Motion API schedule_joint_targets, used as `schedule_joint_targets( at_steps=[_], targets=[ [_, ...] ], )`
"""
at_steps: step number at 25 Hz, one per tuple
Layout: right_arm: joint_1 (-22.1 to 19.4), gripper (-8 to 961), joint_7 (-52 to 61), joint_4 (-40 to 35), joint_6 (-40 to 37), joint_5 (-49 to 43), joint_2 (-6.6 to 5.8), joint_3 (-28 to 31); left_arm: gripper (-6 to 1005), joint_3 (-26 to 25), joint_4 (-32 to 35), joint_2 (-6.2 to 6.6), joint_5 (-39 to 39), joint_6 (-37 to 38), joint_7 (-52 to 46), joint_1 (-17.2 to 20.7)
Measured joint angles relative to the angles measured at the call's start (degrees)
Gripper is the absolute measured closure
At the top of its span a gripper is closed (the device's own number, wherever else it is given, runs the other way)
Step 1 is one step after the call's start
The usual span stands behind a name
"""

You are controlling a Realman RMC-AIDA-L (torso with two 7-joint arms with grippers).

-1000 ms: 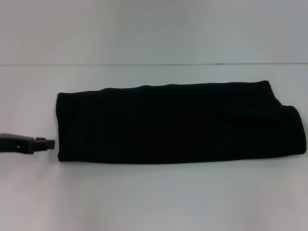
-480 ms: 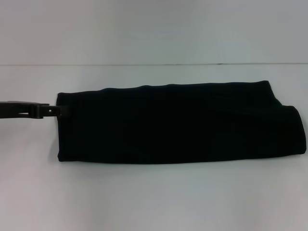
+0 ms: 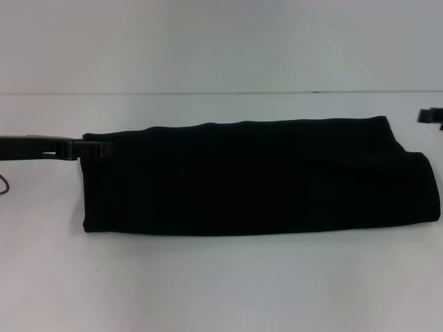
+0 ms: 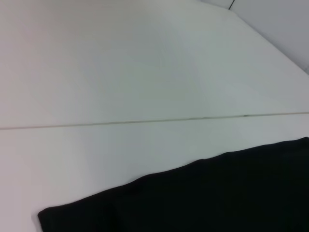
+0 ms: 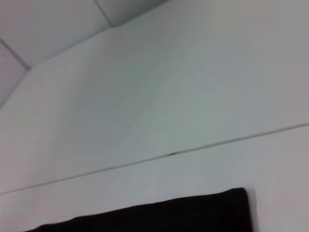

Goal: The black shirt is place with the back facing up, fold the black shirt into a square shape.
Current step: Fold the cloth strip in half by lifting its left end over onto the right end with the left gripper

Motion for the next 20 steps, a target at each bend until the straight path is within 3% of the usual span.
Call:
schedule_joint_targets(
  at_steps=[9, 20],
  targets=[
    [6.7, 279, 1.8, 10.6, 18.6, -0.3, 1.99, -8.3, 261, 1.2, -1.4, -0.27, -0.9, -0.4, 2.0, -0.2],
    [7.9, 310, 2.8, 13.6, 28.8, -0.1, 4.43, -10.4, 262, 1.7, -4.3, 0.2, -0.9, -2.3, 3.1, -0.5]
  ],
)
